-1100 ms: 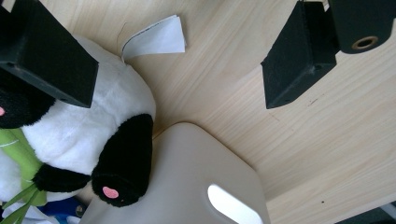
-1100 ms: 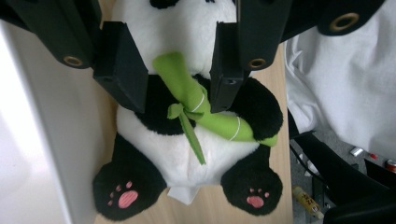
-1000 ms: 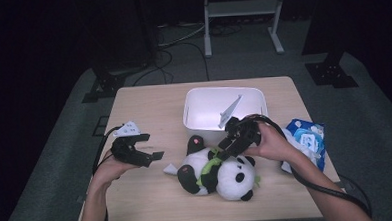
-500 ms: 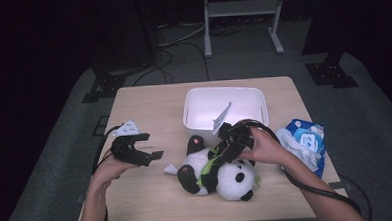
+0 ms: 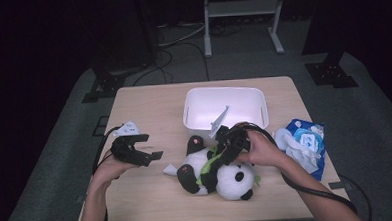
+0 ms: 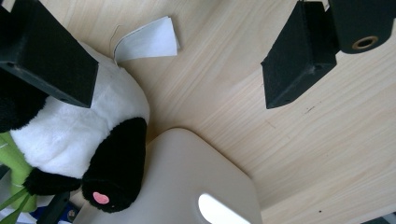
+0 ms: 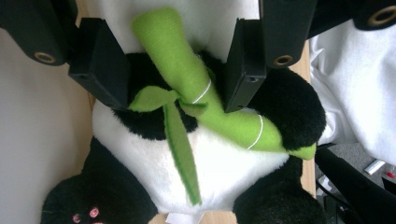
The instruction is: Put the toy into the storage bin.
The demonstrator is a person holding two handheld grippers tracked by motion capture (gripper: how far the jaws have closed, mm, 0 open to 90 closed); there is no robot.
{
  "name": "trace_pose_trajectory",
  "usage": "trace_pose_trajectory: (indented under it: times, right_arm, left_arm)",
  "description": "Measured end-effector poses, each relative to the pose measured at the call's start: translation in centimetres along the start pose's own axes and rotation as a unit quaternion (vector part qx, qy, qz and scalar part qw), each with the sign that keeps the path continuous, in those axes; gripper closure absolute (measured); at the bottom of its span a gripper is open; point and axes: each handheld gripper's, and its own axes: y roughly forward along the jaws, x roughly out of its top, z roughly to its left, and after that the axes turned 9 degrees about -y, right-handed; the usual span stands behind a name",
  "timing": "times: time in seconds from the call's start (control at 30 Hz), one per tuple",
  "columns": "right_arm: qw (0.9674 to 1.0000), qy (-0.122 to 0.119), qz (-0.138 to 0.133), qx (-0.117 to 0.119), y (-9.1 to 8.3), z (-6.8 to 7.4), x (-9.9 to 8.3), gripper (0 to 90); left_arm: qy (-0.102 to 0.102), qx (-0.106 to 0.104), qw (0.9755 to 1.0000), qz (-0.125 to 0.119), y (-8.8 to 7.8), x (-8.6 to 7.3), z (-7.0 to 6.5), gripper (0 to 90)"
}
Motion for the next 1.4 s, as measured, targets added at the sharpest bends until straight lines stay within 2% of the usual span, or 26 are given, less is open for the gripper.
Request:
trace_pose_trajectory:
  times: [0.37,0.8,0.9,1.03,1.4]
  right_arm:
    - [1.0000,0.000,0.003,-0.008,0.5,0.2,0.0,47.0]
    - [0.9998,-0.005,0.012,-0.017,0.7,1.0,0.2,61.8]
    - [0.9996,-0.006,0.021,-0.019,0.6,1.2,0.4,62.4]
    - [0.9991,-0.019,0.029,-0.025,0.3,1.8,0.8,64.2]
    - [0.9996,-0.010,0.019,-0.019,-0.8,2.0,0.6,68.9]
  left_arm:
    - [-0.009,0.001,1.0000,0.000,0.2,-0.5,0.4,9.2]
    - [-0.017,0.003,0.9998,0.003,0.3,-0.7,0.8,9.2]
    - [-0.018,0.003,0.9998,0.001,0.2,-0.7,0.9,9.2]
    - [-0.017,0.001,0.9998,-0.004,0.0,-0.7,0.9,9.2]
    - [-0.027,0.002,0.9996,-0.009,-0.1,-1.1,1.6,9.2]
